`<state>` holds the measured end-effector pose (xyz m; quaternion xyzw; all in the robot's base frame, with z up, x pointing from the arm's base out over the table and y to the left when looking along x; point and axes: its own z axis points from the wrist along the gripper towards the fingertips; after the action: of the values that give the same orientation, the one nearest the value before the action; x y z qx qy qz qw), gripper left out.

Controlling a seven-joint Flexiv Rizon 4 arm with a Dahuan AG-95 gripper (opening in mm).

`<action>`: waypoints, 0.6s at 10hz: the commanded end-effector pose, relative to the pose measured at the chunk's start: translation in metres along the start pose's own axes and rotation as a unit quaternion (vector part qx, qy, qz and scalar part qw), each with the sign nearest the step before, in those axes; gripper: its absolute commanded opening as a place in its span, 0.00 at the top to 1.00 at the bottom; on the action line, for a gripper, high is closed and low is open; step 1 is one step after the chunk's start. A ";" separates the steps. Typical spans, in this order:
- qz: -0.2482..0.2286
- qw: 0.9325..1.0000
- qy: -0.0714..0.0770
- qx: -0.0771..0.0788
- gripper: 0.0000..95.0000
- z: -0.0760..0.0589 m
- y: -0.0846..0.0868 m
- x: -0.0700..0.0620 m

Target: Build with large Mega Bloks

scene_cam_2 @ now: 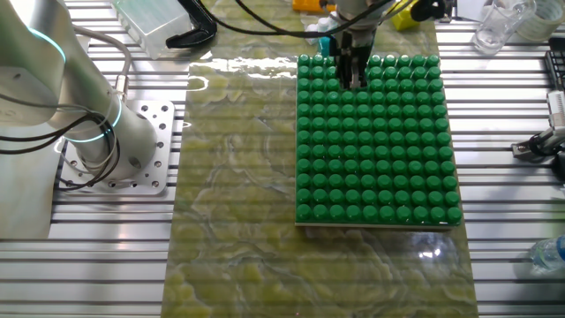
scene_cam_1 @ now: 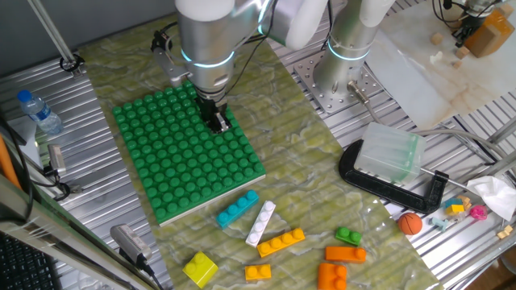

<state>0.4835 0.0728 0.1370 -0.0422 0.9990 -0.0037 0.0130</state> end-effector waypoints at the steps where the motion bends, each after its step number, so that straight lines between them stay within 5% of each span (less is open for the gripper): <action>1: 0.002 1.000 -0.004 0.003 1.00 0.000 0.001 -0.003; 6: 0.000 1.000 -0.003 0.003 1.00 -0.006 0.020 -0.027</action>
<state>0.5106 0.0959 0.1416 -0.0408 0.9990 -0.0071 0.0148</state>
